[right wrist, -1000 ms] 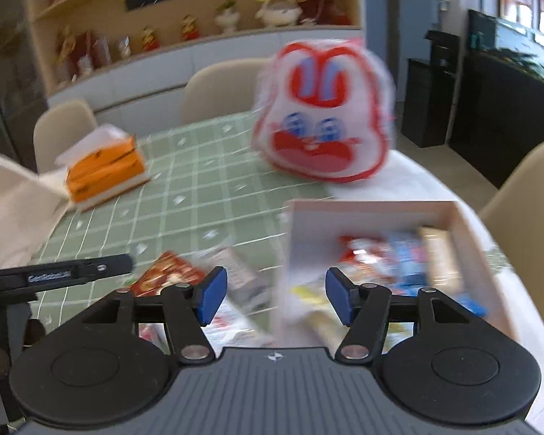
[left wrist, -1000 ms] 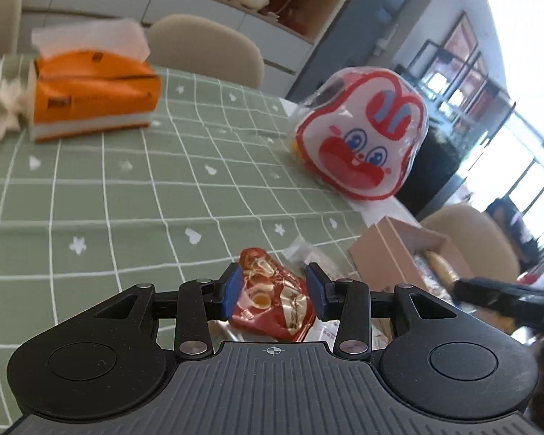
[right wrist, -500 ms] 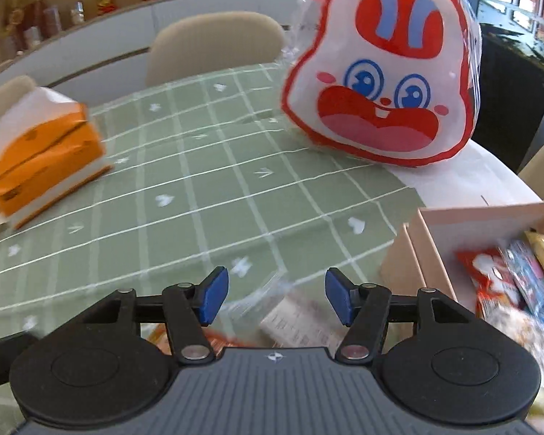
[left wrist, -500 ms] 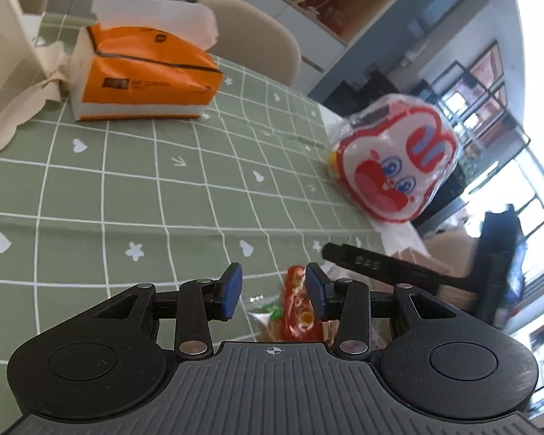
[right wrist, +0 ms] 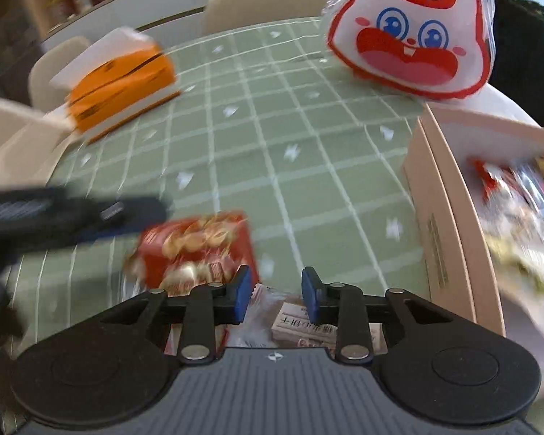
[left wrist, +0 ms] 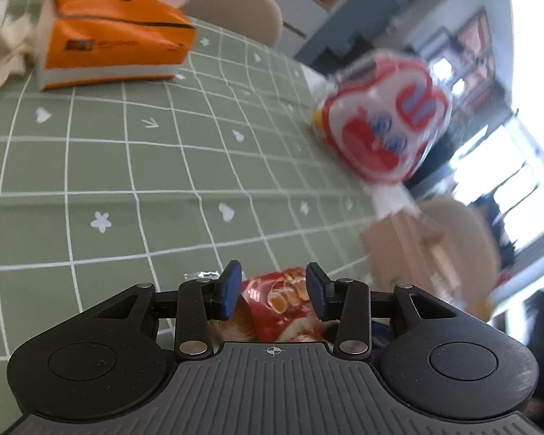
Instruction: Organize snacks
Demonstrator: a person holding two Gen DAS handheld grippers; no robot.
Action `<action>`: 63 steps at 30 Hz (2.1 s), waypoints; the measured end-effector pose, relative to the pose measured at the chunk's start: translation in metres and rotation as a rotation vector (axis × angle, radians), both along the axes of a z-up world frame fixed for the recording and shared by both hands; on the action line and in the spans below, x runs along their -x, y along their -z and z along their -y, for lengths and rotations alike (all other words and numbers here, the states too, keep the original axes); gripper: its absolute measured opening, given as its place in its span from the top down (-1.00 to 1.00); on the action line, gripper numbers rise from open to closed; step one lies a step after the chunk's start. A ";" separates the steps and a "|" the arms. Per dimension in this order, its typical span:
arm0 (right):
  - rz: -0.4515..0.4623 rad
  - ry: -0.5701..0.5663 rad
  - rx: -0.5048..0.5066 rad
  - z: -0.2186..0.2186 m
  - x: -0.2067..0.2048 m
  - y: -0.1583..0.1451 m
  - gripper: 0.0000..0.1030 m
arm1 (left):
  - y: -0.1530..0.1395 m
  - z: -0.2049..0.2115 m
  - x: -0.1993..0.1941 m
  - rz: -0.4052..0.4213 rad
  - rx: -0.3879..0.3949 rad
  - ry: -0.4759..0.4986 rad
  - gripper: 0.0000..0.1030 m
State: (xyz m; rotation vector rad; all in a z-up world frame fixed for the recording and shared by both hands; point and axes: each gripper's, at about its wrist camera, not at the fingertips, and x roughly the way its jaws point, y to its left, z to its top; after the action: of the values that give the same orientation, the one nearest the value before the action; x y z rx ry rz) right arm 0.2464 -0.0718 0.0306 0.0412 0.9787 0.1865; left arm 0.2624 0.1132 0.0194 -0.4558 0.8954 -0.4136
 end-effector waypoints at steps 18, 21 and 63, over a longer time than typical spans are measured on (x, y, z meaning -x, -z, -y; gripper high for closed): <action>0.159 -0.035 0.083 0.065 0.156 -0.008 -0.43 | -0.028 0.068 0.052 0.138 -0.185 0.252 0.17; 0.196 0.007 0.107 0.088 0.176 -0.002 -0.43 | -0.023 0.090 0.066 0.161 -0.181 0.315 0.17; 0.238 0.091 0.068 0.137 0.211 0.002 -0.44 | -0.026 0.130 0.115 0.240 -0.319 0.390 0.23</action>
State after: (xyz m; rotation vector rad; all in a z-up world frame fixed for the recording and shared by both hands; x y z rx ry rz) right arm 0.0355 -0.2085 0.0284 0.0014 0.7430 0.0720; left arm 0.1473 -0.0172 0.0450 0.0660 0.7963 -0.6539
